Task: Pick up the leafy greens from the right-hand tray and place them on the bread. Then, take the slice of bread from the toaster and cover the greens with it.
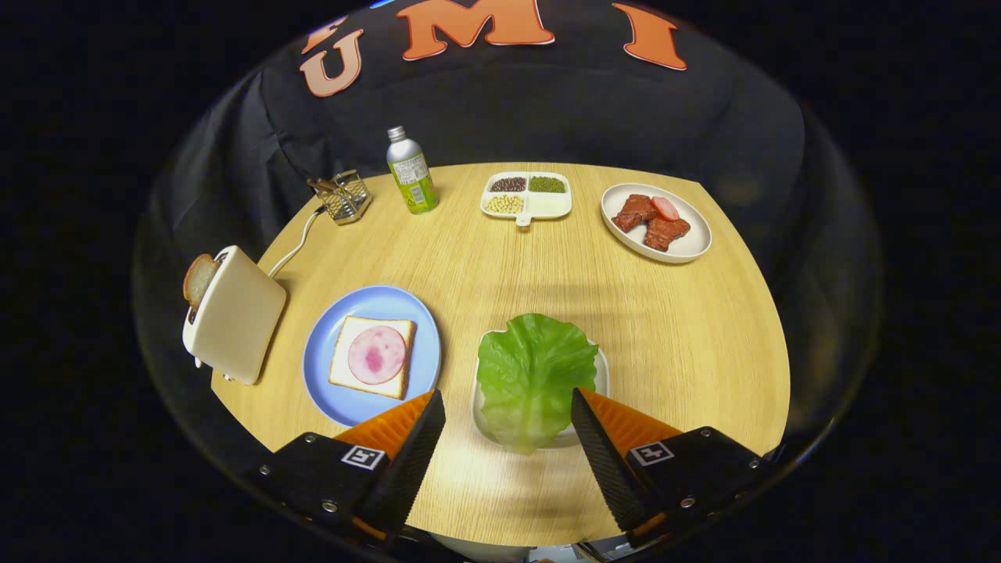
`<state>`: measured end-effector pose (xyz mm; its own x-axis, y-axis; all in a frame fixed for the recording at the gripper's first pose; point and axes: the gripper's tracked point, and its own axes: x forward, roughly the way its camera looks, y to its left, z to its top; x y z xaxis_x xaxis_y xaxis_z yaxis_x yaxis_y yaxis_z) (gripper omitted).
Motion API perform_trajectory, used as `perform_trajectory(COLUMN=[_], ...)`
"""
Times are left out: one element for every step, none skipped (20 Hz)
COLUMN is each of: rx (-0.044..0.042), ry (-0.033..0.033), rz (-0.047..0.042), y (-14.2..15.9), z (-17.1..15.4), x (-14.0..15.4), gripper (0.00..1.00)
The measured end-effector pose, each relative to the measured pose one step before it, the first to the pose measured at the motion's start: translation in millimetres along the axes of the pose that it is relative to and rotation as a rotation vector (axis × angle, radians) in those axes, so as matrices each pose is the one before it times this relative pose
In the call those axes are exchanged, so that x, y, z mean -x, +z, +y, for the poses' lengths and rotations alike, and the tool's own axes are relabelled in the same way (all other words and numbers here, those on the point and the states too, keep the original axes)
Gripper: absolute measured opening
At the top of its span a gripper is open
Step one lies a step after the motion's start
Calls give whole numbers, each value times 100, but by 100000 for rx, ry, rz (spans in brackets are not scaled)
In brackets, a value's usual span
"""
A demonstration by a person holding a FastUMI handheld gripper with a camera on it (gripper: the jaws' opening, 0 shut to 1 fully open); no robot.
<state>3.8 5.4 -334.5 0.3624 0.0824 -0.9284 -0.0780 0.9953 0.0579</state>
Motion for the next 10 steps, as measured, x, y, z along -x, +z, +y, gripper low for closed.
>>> perform_trajectory(rx=[395, 162, 136, -179, -29, 132, 299, 330, 223, 222], ry=[-350, -567, 5, 211, 17, -381, -818, -660, -631, -758], rz=[1772, 1347, 1444, 1608, 1560, 1779, 2081, 1796, 1402, 959], y=[-252, -204, -176, -121, -217, -217, -215, -222, -64, -8], z=[-187, -88, -63, -4, -29, -142, -197, -81, -131, -113], x=[-624, -438, -608, -532, -438, -483, -482, -521, -394, -354], gripper=[98, 98, 98, 97, 95, 94, 93, 93, 92, 92])
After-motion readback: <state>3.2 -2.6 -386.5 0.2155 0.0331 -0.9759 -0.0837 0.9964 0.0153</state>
